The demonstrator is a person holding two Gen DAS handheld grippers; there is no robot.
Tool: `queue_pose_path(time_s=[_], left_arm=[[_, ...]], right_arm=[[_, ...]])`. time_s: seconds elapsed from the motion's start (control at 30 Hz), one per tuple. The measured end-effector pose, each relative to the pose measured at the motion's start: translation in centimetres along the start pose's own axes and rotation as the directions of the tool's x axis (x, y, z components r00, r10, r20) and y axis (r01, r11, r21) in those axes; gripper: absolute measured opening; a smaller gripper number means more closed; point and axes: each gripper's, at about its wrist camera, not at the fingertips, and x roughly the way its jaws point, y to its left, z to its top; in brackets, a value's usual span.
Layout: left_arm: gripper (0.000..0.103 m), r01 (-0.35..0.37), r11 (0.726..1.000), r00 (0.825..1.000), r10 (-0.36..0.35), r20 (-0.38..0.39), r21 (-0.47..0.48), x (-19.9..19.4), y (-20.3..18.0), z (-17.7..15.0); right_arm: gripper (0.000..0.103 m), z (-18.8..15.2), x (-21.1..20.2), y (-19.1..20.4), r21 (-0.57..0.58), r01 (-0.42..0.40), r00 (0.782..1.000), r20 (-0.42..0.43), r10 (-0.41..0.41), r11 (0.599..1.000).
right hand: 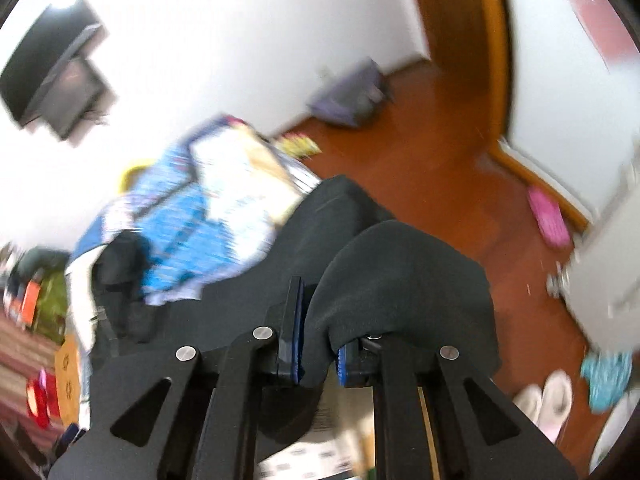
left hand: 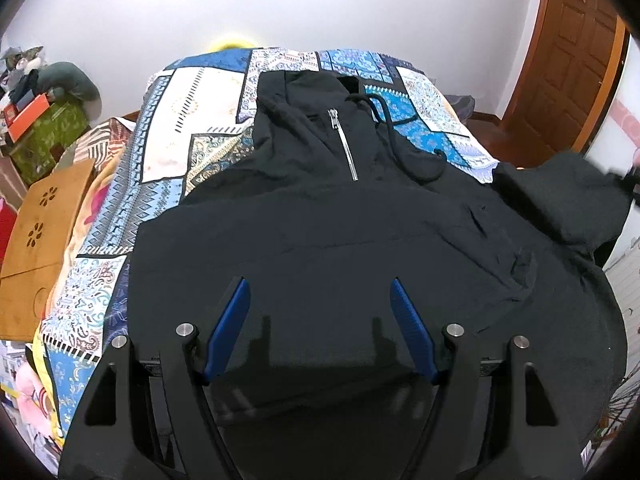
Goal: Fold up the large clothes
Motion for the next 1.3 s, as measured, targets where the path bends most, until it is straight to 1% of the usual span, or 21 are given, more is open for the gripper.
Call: queue_pose_path(time_s=[0.03,0.1,0.2,0.3,0.37,0.4,0.47,0.5,0.53,0.6,0.63,0.67,0.7,0.77,0.8,0.9,0.97,1.07,1.1,1.2,1.3], left_arm=[[0.071,0.003,1.000,1.000,-0.003,0.007,-0.003,-0.3,0.1,0.0],[0.071,0.008,1.000,1.000,-0.008,0.016,-0.008,-0.7,0.3,0.0],[0.071,0.013,1.000,0.999,-0.013,0.031,-0.010,-1.4,0.8,-0.1],[0.071,0.009,1.000,0.999,-0.009,0.039,-0.002,-2.0,1.2,-0.4],[0.071,0.002,1.000,0.999,-0.002,0.042,0.004,-2.4,1.6,-0.8],[0.071,0.000,1.000,0.999,0.000,0.042,0.006,-2.6,1.8,-1.0],[0.071,-0.006,1.000,0.999,0.005,0.040,0.007,-2.9,2.3,-1.4],[0.071,-0.007,1.000,0.999,0.007,0.038,0.006,-2.9,2.5,-1.7],[0.071,-0.008,1.000,0.999,0.008,0.034,0.005,-3.0,2.8,-2.0],[0.071,-0.011,1.000,1.000,0.010,0.028,0.003,-3.1,3.3,-2.5],[0.071,-0.013,1.000,1.000,0.013,0.024,0.003,-3.1,3.4,-2.8],[0.071,-0.014,1.000,1.000,0.014,0.018,0.002,-3.0,3.6,-3.1],[0.071,-0.015,1.000,1.000,0.015,0.013,0.001,-3.0,3.8,-3.3],[0.071,-0.016,1.000,1.000,0.016,0.003,-0.001,-2.8,4.0,-3.7],[0.071,-0.017,1.000,1.000,0.017,-0.002,-0.002,-2.6,4.1,-3.9],[0.071,-0.018,1.000,1.000,0.018,-0.012,-0.001,-2.2,4.0,-4.1],[0.071,-0.021,1.000,1.000,0.021,-0.010,0.007,-2.0,3.6,-4.1],[0.071,-0.019,1.000,1.000,0.020,-0.007,0.019,-1.8,2.9,-4.0],[0.071,-0.017,1.000,1.000,0.017,-0.006,0.023,-1.8,2.7,-3.9],[0.071,-0.011,0.999,1.000,0.011,0.001,0.037,-1.9,1.9,-3.7],[0.071,-0.005,0.999,1.000,0.005,0.006,0.051,-1.9,1.2,-3.5]], right_arm=[[0.011,0.4,-1.2,2.0,-0.040,-0.042,0.999,0.015,0.043,0.998],[0.010,0.7,-2.5,4.9,-0.099,-0.097,0.995,0.022,0.100,0.990],[0.010,-0.5,-2.9,9.3,-0.193,-0.159,0.987,-0.005,0.161,0.968],[0.010,-3.2,-1.8,12.5,-0.265,-0.206,0.979,-0.062,0.196,0.942],[0.010,-5.9,0.1,14.7,-0.294,-0.245,0.968,-0.135,0.213,0.924],[0.010,-6.6,1.0,15.4,-0.303,-0.257,0.963,-0.166,0.214,0.918],[0.010,-9.5,3.7,17.4,-0.331,-0.273,0.948,-0.252,0.194,0.903],[0.010,-10.8,4.8,18.2,-0.346,-0.274,0.941,-0.288,0.176,0.897],[0.010,-12.8,6.4,18.9,-0.370,-0.274,0.929,-0.340,0.145,0.888],[0.011,-15.1,8.1,19.7,-0.402,-0.272,0.914,-0.392,0.104,0.874],[0.012,-16.6,9.0,19.9,-0.426,-0.264,0.906,-0.417,0.072,0.865],[0.014,-17.4,9.4,20.0,-0.443,-0.256,0.901,-0.430,0.047,0.859],[0.015,-17.8,9.5,20.2,-0.455,-0.250,0.898,-0.440,0.029,0.855],[0.015,-18.5,9.9,20.0,-0.473,-0.241,0.878,-0.478,-0.017,0.848],[0.021,-18.4,9.4,19.9,-0.472,-0.246,0.869,-0.495,-0.023,0.846],[0.030,-17.9,8.6,19.8,-0.451,-0.273,0.856,-0.516,0.001,0.850],[0.035,-17.3,7.4,19.4,-0.443,-0.288,0.857,-0.514,0.023,0.849],[0.047,-16.3,5.1,18.6,-0.433,-0.297,0.878,-0.473,0.066,0.851],[0.050,-15.4,4.2,17.9,-0.426,-0.291,0.891,-0.447,0.080,0.857],[0.054,-13.2,2.9,16.2,-0.386,-0.257,0.922,-0.374,0.104,0.886],[0.057,-11.3,2.7,13.8,-0.325,-0.213,0.941,-0.323,0.104,0.922]])
